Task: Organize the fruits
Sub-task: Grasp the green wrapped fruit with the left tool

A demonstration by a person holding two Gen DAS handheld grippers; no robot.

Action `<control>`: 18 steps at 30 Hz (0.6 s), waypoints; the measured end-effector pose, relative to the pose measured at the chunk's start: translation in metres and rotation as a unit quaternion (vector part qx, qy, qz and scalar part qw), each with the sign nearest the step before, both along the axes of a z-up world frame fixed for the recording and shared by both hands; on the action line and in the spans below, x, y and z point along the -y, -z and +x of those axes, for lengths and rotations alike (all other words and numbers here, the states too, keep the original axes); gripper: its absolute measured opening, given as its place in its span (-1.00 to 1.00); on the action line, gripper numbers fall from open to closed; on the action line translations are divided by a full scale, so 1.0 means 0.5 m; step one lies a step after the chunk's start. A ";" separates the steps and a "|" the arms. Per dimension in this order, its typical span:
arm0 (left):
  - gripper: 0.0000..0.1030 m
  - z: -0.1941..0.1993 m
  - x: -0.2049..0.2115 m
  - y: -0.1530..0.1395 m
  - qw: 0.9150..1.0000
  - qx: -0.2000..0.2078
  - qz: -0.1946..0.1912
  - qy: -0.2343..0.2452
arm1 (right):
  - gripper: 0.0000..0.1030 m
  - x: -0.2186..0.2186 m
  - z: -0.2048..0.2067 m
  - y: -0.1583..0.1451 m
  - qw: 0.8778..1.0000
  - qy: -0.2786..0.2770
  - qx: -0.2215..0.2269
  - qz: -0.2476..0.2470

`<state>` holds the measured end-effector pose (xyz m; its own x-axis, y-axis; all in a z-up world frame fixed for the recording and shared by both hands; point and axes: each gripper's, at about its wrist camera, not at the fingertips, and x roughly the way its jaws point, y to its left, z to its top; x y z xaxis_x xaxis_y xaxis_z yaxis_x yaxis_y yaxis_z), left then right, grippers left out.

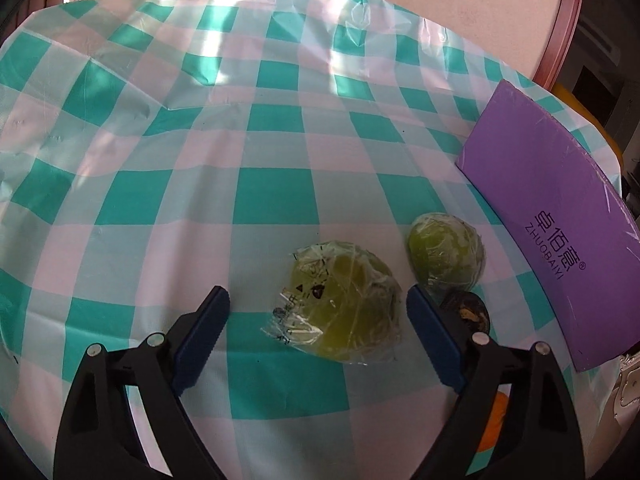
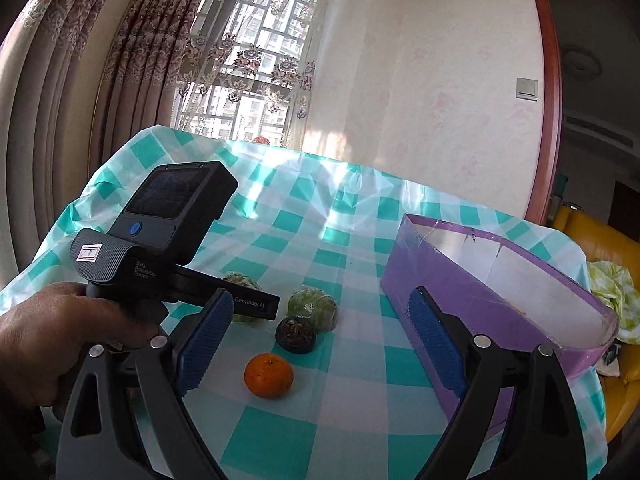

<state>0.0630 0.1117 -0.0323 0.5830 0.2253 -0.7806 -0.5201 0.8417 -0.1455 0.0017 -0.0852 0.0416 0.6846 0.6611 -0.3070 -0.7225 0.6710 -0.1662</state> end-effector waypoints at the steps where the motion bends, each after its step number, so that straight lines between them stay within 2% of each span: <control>1: 0.72 0.002 0.003 0.001 1.000 -0.003 0.004 0.002 | 0.69 -0.002 0.001 0.001 1.000 -0.001 -0.002 -0.002; 4: 0.66 0.009 0.012 0.002 1.000 -0.019 0.021 0.010 | 0.69 -0.003 0.012 0.003 1.000 -0.001 -0.014 -0.004; 10: 0.41 0.023 0.035 0.006 0.996 -0.051 0.062 0.029 | 0.69 -0.012 0.036 0.013 0.999 0.000 -0.047 -0.015; 12: 0.30 0.024 0.040 0.006 0.996 -0.053 0.069 0.033 | 0.69 -0.016 0.042 0.018 0.998 0.000 -0.056 -0.020; 18: 0.16 0.017 0.029 0.004 0.996 -0.047 0.067 0.021 | 0.69 -0.025 0.065 0.031 0.996 0.001 -0.088 -0.031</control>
<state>0.0715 0.0971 -0.0342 0.5194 0.3083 -0.7970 -0.4906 0.8712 0.0172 0.0342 -0.0728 0.0263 0.6182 0.6363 -0.4615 -0.7428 0.6649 -0.0783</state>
